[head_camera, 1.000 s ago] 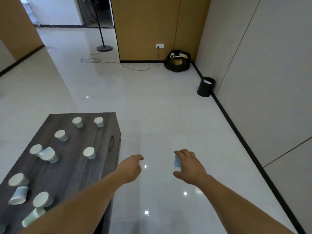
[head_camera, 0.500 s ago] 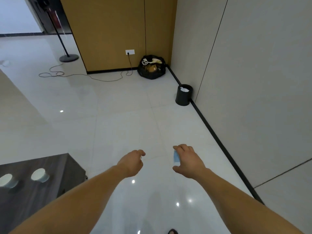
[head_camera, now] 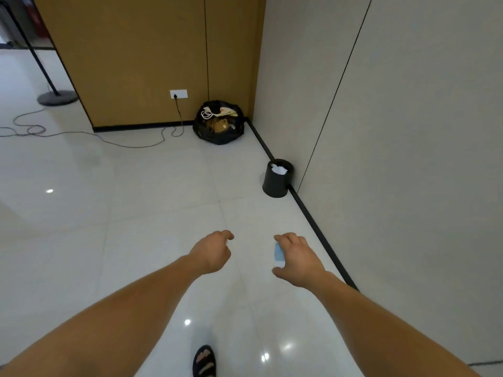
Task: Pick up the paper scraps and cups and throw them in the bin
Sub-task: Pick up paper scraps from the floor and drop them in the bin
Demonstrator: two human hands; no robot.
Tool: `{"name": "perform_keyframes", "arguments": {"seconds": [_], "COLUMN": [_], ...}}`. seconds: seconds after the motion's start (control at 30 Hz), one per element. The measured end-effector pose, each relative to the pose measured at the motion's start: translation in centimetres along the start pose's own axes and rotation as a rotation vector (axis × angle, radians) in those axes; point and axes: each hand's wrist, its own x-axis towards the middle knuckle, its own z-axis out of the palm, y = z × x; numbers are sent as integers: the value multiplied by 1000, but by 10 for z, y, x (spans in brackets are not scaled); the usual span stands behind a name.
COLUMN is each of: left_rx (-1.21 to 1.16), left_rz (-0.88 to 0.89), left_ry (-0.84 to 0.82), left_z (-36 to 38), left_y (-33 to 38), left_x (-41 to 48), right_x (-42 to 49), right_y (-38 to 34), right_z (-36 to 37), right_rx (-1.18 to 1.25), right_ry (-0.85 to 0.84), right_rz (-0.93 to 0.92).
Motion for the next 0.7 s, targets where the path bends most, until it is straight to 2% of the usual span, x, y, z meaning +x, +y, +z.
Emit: {"name": "perform_keyframes", "arguments": {"seconds": [0.27, 0.4, 0.7], "left_rx": [47, 57, 54], "left_rz": [71, 70, 37], "left_ry": [-32, -69, -34], "left_z": [-77, -90, -130], "left_y": [22, 44, 111], "left_x": [174, 265, 455], "right_x": [150, 233, 420], "right_y": [33, 73, 174], "right_z": [-50, -71, -139], "right_rx": [64, 85, 104], "right_ry": [27, 44, 38], "right_rz": [76, 104, 37]}}
